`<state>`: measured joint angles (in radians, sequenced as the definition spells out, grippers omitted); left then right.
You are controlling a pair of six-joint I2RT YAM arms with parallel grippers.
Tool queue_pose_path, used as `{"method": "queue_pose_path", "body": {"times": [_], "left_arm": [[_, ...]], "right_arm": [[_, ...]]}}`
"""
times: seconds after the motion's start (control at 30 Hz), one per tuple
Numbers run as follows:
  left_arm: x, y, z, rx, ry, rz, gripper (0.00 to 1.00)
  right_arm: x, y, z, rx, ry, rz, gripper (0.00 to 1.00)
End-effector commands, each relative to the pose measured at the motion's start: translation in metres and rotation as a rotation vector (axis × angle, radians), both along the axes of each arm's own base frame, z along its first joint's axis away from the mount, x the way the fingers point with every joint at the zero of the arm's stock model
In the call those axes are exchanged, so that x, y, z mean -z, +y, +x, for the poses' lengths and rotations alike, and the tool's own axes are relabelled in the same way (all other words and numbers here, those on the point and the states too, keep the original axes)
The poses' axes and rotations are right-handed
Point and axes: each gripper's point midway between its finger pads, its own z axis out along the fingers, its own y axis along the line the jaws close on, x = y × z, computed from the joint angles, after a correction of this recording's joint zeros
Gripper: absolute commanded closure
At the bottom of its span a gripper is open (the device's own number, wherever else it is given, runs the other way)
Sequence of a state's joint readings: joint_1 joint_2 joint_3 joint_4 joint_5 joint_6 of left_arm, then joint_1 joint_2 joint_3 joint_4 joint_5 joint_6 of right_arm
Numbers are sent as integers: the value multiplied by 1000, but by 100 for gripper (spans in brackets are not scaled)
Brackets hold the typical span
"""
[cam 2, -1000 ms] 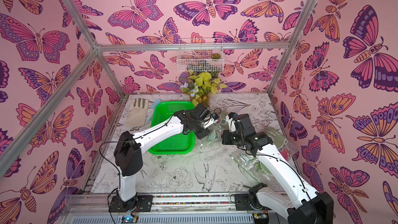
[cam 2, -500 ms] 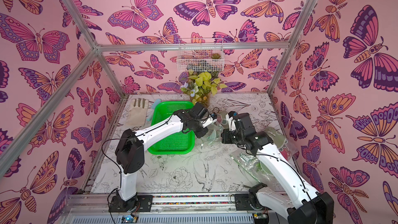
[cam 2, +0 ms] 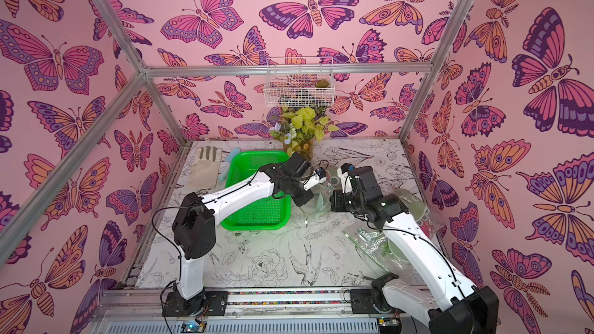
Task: Open the zip-top bag and take out the dragon fruit
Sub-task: Pick up the dragon fruit from the zipper food storage bag.
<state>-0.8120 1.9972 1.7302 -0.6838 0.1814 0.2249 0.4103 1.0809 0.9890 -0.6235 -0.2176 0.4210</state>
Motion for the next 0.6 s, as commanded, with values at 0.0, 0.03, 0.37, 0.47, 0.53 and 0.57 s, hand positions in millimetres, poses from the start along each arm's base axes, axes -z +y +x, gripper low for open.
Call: {"method": "queue_pose_path", "body": {"times": [0.0,0.03,0.37,0.47,0.53,0.57], "left_arm": [[-65,-9,-8,1,-26,-133,100],[-78,-10,-10,-5,-22,-157,100],[-182,-15,-23,-116,36,-277,100],[-198,-11,-20,-151,17,-269,100],[-202,-9,-21,-153,15,-268,100],[-203,-8,-22,-151,13,-267,100]], "right_arm": [[-14,-5,5,30,-22,-6,100],[-17,-6,7,39,-26,0,100],[-60,-22,22,108,-73,29,97],[-73,-23,22,96,-93,48,69],[-82,-33,21,120,-111,36,52],[-87,-40,19,138,-122,35,46]]}}
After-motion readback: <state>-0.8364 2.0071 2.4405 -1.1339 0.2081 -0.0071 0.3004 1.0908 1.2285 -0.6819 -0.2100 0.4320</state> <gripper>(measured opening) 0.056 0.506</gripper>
